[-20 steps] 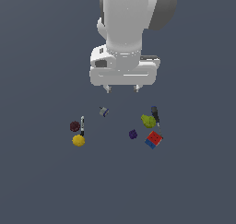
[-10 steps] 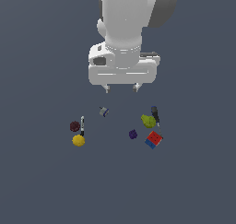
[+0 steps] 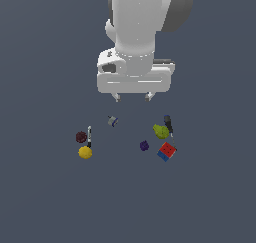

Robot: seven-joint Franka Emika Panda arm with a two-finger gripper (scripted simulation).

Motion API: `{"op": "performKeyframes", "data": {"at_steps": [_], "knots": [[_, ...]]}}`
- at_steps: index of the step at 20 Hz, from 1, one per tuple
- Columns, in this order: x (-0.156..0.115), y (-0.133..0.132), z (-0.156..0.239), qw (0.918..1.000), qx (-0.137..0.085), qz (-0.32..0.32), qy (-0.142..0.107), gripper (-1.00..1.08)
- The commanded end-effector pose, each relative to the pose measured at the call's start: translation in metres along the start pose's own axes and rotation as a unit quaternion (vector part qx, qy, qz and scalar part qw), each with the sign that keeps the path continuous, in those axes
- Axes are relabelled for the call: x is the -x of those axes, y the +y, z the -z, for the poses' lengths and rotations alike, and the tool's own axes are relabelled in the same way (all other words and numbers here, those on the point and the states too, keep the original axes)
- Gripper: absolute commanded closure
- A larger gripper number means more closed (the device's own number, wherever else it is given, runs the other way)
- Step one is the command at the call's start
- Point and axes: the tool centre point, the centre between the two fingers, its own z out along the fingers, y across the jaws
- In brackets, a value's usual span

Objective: Pick up a designated object from a clutter of objects.

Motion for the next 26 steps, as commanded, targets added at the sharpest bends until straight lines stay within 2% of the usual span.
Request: {"op": "performKeyframes", "data": {"at_steps": [1,8,14,26], "knots": [[-0.003,-0.003,-0.004,1.0000,0.000,-0.009,0.000,-0.92],[-0.016,-0.018,-0.025,0.9987,0.000,-0.051,0.000,-0.92],[-0.030,-0.037,-0.052,0.9945,0.000,-0.105,0.001,-0.92],[-0.054,-0.082,-0.115,0.9759,0.000,-0.218,0.002,-0.92]]}}
